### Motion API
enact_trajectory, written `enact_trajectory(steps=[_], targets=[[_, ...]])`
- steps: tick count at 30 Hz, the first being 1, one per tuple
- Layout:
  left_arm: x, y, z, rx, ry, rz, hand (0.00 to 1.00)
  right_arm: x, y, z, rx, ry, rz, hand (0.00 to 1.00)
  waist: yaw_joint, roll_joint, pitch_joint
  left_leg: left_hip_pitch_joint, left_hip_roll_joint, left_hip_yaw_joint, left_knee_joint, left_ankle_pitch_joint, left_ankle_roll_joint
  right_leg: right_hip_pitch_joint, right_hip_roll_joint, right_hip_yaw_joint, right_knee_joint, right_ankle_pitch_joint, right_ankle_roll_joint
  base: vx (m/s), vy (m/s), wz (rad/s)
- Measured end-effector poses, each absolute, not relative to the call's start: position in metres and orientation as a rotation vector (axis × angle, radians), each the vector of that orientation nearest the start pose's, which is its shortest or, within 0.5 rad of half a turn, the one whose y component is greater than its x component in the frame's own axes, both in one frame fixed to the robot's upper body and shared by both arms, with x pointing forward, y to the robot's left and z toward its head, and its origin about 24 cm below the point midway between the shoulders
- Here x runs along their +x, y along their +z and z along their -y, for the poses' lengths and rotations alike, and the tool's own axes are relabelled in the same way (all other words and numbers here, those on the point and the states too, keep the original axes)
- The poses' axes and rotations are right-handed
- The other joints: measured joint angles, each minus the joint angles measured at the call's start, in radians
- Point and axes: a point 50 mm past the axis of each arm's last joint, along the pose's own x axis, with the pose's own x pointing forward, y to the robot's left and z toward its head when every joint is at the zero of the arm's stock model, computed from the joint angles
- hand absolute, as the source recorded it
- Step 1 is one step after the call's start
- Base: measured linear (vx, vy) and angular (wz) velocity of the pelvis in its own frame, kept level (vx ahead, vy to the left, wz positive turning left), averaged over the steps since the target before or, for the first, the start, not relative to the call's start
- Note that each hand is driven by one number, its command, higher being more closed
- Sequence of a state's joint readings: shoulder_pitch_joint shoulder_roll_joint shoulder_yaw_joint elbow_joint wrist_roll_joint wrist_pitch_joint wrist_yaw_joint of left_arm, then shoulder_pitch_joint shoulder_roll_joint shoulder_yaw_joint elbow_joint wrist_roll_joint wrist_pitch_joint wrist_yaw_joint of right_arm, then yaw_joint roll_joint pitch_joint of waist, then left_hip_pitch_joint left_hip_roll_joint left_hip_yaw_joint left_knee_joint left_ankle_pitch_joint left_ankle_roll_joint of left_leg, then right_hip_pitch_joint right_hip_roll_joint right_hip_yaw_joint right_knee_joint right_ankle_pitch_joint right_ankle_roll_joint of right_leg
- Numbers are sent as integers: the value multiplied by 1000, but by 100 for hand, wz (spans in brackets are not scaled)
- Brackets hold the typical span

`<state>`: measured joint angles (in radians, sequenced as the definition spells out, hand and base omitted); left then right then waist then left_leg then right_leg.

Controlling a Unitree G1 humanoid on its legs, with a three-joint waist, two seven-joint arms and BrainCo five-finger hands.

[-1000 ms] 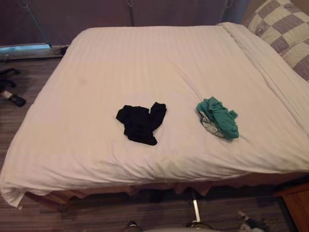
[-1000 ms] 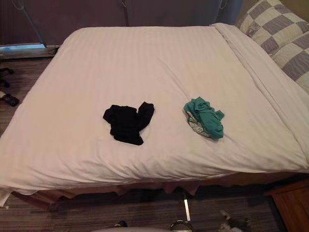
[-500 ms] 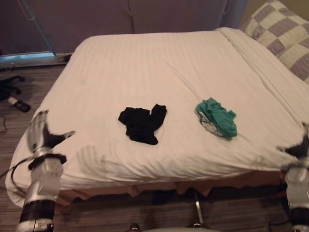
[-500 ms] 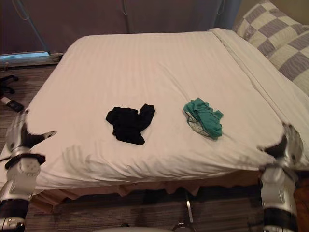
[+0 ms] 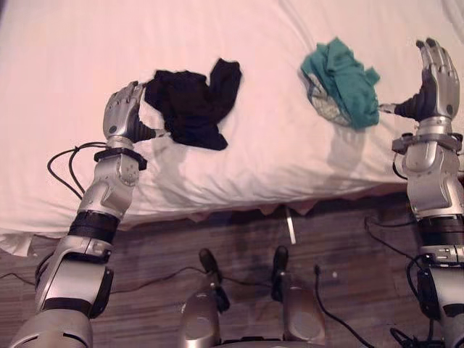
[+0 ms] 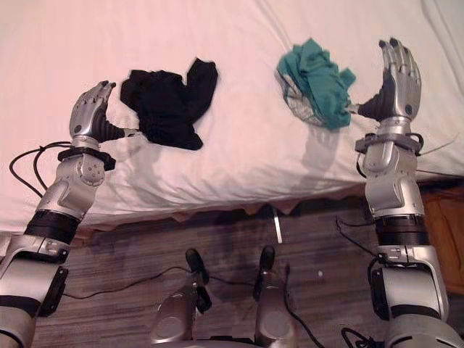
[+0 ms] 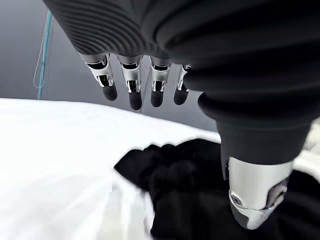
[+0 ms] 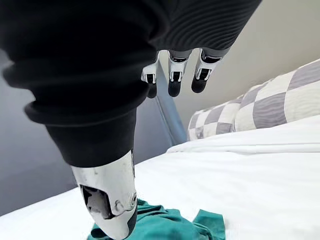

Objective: Tidy the bed and pick cloth on bed and put in laundry

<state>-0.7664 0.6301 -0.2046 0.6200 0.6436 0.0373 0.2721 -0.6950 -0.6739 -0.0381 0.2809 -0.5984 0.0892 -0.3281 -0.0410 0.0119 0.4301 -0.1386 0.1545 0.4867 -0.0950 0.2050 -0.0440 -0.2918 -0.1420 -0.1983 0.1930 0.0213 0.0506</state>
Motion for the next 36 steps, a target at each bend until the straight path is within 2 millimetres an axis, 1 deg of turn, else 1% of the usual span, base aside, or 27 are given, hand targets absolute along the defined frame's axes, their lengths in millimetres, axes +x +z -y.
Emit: enact_trajectory(steps=[2, 3, 5, 7, 9, 11, 12, 13, 15, 17, 18, 19, 20, 21, 22, 23, 24, 25, 26, 27, 28, 29, 31, 32, 33, 34, 36], targets=[[379, 191, -251, 1318, 350, 237, 100, 337, 260, 267, -1121, -636, 530, 0, -9, -20, 18, -35, 6, 9, 31, -6, 5, -33, -1, 10, 14, 1, -1, 46, -27, -11], [384, 195, -250, 1347, 340, 216, 100, 339, 268, 262, -1115, -637, 556, 0, -21, -33, 32, -65, 13, 8, 59, -16, 6, -58, -1, 14, 29, 1, -1, 36, -39, 4], [388, 201, -253, 1357, 365, 205, 100, 341, 279, 254, -1113, -633, 591, 0, -28, -42, 40, -101, 22, 7, 99, -30, 10, -87, -2, 20, 45, 1, -1, 12, -15, 1], [393, 218, -252, 1386, 387, 213, 100, 344, 295, 241, -1106, -618, 645, 0, -26, -40, 45, -148, 41, 7, 159, -54, 9, -124, -2, 28, 71, 1, -1, -35, -40, -3], [396, 226, -248, 1380, 387, 221, 100, 346, 306, 227, -1094, -584, 696, 0, -24, -39, 46, -191, 56, 7, 206, -70, 5, -153, -2, 29, 85, 0, 0, -72, -37, 3], [398, 239, -239, 1365, 394, 273, 100, 342, 320, 215, -1074, -566, 767, 0, -16, -38, 47, -245, 75, 6, 239, -79, 6, -189, -1, 23, 87, 0, -1, -96, -41, 8], [397, 242, -236, 1360, 392, 294, 100, 342, 322, 212, -1067, -555, 780, 0, -8, -38, 47, -257, 77, 6, 243, -80, 7, -198, -2, 19, 87, 1, -2, -108, -38, 7], [395, 244, -227, 1365, 376, 340, 100, 343, 324, 208, -1058, -537, 785, 0, 3, -37, 48, -269, 81, 8, 243, -80, 6, -207, -7, 13, 86, 1, -2, -73, -18, 9], [391, 237, -218, 1353, 339, 380, 100, 348, 322, 204, -1061, -511, 773, 0, 10, -35, 49, -270, 84, 11, 243, -79, 7, -205, -10, 3, 87, 1, -2, -24, -7, 12], [382, 220, -206, 1287, 290, 442, 100, 356, 325, 201, -1065, -479, 756, 0, 23, -26, 53, -270, 81, 10, 242, -76, 11, -203, -18, -13, 92, 1, -2, 19, -11, 12], [376, 211, -198, 1240, 256, 471, 100, 360, 327, 204, -1069, -470, 731, 100, 32, -17, 58, -270, 77, 7, 240, -76, 11, -200, -24, -23, 93, 1, -2, 56, 2, 20], [369, 201, -187, 1177, 217, 507, 100, 366, 327, 212, -1084, -473, 682, 100, 43, -4, 65, -270, 70, 0, 236, -73, 12, -199, -35, -35, 102, -1, 0, 82, 5, 27], [359, 188, -174, 1095, 160, 544, 100, 371, 327, 230, -1096, -494, 608, 100, 60, 18, 75, -270, 63, -9, 235, -71, 15, -192, -44, -50, 106, -2, 2, 82, 12, 31], [352, 183, -170, 1055, 132, 560, 100, 373, 325, 240, -1097, -510, 563, 100, 68, 30, 80, -270, 55, -18, 232, -69, 15, -187, -51, -56, 109, -8, 7, 97, 14, 38], [338, 170, -163, 985, 79, 571, 100, 376, 323, 259, -1104, -534, 483, 100, 79, 52, 87, -267, 48, -24, 229, -69, 15, -182, -62, -72, 119, -12, 9, 105, 21, 37], [317, 149, -159, 873, 11, 553, 100, 376, 318, 283, -1130, -563, 380, 100, 92, 75, 86, -262, 35, -23, 221, -69, 15, -179, -74, -78, 127, -20, 16, 112, 19, 31], [309, 141, -159, 834, -11, 538, 100, 375, 318, 293, -1138, -580, 350, 100, 101, 84, 87, -257, 29, -23, 215, -69, 15, -176, -80, -79, 129, -22, 19, 120, 22, 17], [295, 123, -160, 728, -48, 487, 100, 371, 319, 310, -1142, -613, 303, 100, 117, 102, 89, -238, 18, -22, 204, -69, 15, -163, -88, -79, 130, -24, 22, 108, 14, 13], [285, 109, -163, 645, -54, 430, 100, 368, 319, 321, -1135, -635, 272, 100, 122, 120, 87, -227, 10, -27, 196, -69, 15, -150, -88, -84, 130, -24, 23, 148, 16, 15], [273, 92, -171, 535, -34, 350, 100, 364, 319, 333, -1117, -660, 239, 100, 130, 138, 85, -205, 1, -32, 185, -69, 15, -128, -93, -87, 127, -24, 23, 139, 5, 17], [263, 81, -180, 431, -10, 288, 100, 362, 314, 343, -1096, -680, 199, 100, 136, 149, 81, -189, -6, -38, 173, -69, 15, -108, -94, -93, 116, -24, 23, 130, 15, 20], [255, 75, -190, 358, 15, 244, 100, 360, 310, 351, -1065, -695, 168, 100, 137, 155, 79, -181, -16, -49, 168, -68, 14, -91, -96, -102, 109, -24, 23, 100, 6, 23], [236, 65, -210, 192, 61, 172, 100, 354, 298, 366, -991, -728, 111, 100, 138, 157, 79, -162, -26, -67, 159, -68, 14, -47, -96, -108, 72, -24, 23, 79, -13, 25], [231, 63, -212, 145, 64, 161, 100, 352, 290, 371, -969, -733, 94, 100, 137, 157, 79, -146, -32, -70, 150, -67, 13, -24, -96, -111, 56, -24, 23, 77, -14, 20], [224, 60, -209, 87, 53, 149, 100, 349, 277, 377, -939, -735, 65, 100, 136, 157, 79, -115, -42, -73, 126, -60, 8, 10, -96, -116, 35, -24, 23, 80, 6, 15], [217, 58, -205, 35, 25, 138, 100, 346, 260, 380, -913, -725, 42, 100, 135, 156, 79, -78, -49, -75, 105, -56, 14, 50, -96, -121, 19, -21, 26, 109, 9, 10], [203, 52, -195, -42, -21, 119, 100, 343, 220, 370, -844, -669, 34, 100, 123, 145, 74, 3, -60, -77, 71, -55, 14, 132, -96, -132, -14, -17, 33, 112, 0, 1]])
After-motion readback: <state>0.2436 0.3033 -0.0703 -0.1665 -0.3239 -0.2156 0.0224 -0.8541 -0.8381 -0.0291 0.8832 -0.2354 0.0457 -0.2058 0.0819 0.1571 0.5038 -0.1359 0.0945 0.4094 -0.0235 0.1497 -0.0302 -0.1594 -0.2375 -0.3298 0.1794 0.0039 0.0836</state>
